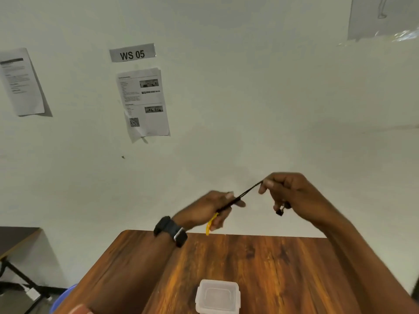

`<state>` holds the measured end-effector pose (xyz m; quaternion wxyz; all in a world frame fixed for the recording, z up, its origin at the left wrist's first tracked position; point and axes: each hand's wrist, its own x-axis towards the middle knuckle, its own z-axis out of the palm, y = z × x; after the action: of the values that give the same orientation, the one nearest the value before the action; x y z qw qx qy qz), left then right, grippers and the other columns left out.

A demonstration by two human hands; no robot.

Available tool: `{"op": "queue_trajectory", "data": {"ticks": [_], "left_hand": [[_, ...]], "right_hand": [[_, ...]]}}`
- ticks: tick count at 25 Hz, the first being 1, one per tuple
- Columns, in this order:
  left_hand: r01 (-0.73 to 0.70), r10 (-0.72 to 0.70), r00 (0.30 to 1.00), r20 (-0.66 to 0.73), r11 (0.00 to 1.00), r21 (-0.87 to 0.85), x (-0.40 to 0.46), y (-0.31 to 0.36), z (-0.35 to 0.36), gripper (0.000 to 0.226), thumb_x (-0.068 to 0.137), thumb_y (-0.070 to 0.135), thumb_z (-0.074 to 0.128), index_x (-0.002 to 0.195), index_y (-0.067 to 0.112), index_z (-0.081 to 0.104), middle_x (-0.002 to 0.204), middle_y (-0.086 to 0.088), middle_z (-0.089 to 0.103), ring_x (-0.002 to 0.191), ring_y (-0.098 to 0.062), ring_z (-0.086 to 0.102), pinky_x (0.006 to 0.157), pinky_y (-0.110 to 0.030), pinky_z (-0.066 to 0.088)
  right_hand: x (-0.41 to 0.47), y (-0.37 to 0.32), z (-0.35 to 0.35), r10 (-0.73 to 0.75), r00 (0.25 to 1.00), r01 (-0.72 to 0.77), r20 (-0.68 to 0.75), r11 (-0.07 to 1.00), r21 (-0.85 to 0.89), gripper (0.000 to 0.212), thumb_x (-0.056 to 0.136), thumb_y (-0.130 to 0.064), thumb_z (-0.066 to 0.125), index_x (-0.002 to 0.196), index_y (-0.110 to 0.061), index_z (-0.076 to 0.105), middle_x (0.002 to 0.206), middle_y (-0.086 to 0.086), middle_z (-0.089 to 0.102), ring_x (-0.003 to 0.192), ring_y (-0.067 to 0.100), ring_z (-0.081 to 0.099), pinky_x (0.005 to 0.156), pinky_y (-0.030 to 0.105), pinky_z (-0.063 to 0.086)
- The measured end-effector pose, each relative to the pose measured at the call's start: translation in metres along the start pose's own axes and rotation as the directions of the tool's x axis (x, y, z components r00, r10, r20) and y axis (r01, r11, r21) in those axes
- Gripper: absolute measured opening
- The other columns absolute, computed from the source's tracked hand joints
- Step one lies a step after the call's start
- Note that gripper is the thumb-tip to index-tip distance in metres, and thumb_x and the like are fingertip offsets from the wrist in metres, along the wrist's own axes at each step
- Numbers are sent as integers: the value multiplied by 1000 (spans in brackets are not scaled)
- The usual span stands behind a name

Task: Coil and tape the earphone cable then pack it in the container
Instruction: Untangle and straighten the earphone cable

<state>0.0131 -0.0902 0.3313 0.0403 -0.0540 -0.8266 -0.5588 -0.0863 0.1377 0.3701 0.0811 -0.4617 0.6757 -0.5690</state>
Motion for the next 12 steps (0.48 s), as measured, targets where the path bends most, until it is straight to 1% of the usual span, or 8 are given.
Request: {"op": "queue_trajectory", "data": {"ticks": [1,3,5,7,8,9,11,12], "left_hand": [[-9,28,995,91,980,-200,-10,-1,17,58,106,41,27,119,-2,63,43,1,38,33,-17,37,47,-29,38],[-46,156,975,157,838,-544,-18,2,46,65,104,43,21,122,-8,59,40,4,31,29,-6,30,46,-24,39],[-138,270,961,52,638,-757,-17,12,61,65,103,44,23,119,-7,60,38,4,27,28,-4,30,46,-23,40],[-298,265,947,-184,502,-812,-10,23,61,61,103,42,27,116,-6,63,36,4,32,29,-5,37,50,-22,46],[-373,210,928,-309,491,-787,-4,26,56,59,103,41,30,113,-5,65,38,4,35,32,-7,43,56,-24,50],[-423,138,898,-418,535,-731,2,27,51,57,103,41,33,108,-4,67,42,2,37,38,-10,51,67,-27,52],[-425,28,805,-593,725,-542,13,23,44,53,103,41,37,91,-1,66,53,-6,39,62,-19,71,87,-32,50],[-377,7,769,-639,812,-445,15,19,46,52,103,40,36,88,0,64,56,-9,41,75,-24,75,92,-32,48]], "right_hand": [[9,-2,-6,-16,1000,16,-15,1000,10,28,100,-19,52,83,-12,73,57,4,43,52,18,52,51,16,45],[26,7,-6,-13,999,16,-30,997,81,27,99,-21,52,83,-10,71,54,2,42,49,16,47,57,23,52],[33,27,12,62,997,-53,-34,972,228,26,98,-25,55,81,-13,71,51,-3,40,45,13,42,57,32,52],[23,49,40,171,985,-162,7,917,365,26,94,-34,59,78,-17,70,52,-4,36,43,12,37,55,31,44],[12,56,56,207,977,-213,58,893,397,25,94,-35,59,80,-17,71,54,-3,36,43,12,36,53,31,41],[1,60,70,223,968,-250,115,888,385,24,96,-33,58,86,-15,72,56,-1,39,44,13,39,51,30,41],[-14,56,89,236,954,-282,185,915,288,20,99,-23,55,102,-10,70,61,-1,49,49,14,49,49,24,45],[-15,51,92,234,959,-264,158,943,204,18,99,-19,53,104,-10,69,65,-2,54,53,15,53,50,21,46]]}}
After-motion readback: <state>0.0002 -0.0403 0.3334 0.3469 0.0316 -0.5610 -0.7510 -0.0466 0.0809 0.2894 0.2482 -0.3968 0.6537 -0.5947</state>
